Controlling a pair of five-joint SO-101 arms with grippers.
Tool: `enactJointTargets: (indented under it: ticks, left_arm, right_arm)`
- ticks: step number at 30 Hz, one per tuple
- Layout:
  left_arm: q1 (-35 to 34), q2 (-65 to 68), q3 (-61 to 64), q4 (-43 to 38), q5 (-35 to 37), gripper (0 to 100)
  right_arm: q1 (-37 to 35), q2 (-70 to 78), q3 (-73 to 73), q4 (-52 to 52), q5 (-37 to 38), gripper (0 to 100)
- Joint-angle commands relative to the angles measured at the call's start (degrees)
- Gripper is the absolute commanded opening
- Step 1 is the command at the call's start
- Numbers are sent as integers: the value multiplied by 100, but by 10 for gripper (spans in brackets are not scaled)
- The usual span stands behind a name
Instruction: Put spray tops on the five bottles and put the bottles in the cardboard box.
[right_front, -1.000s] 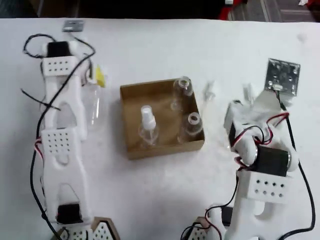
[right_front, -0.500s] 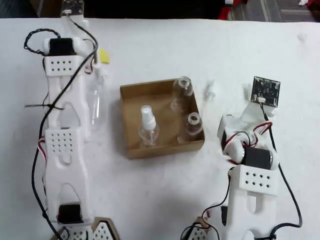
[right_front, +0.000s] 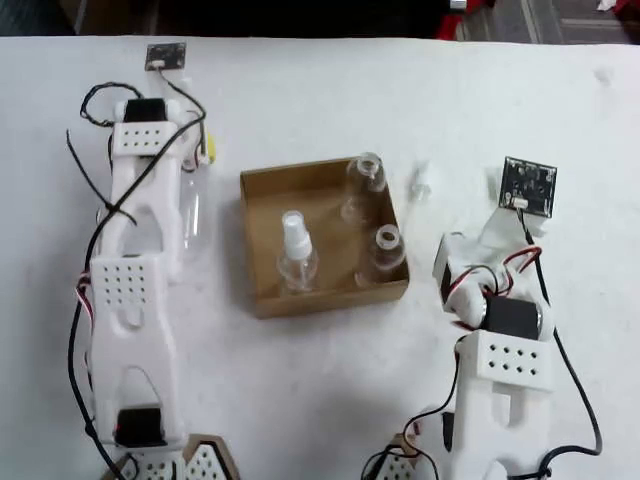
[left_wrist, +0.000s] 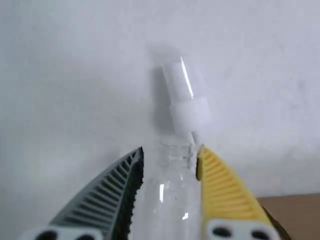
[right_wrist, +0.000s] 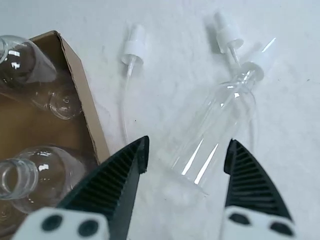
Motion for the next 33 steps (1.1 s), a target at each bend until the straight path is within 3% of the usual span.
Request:
enactJointTargets:
  ticks: [1, 12, 18, 23, 33]
  left_arm:
    - [-75, -356, -9, -132, 44, 174]
    - [-22, -92, -35, -123, 44, 176]
    - [-4, -180, -35, -123, 18, 59]
    - [4, -268, -35, -123, 53, 60]
    - [4, -1745, 0, 615, 0, 61]
  right_arm:
    - [-66, -66, -35, -110, -9, 209]
    - [-66, -57, -35, -101, 0, 209]
    - [-66, -57, -35, -110, 0, 209]
    - [-66, -57, -35, -110, 0, 209]
    - [-66, -57, -26, -110, 0, 209]
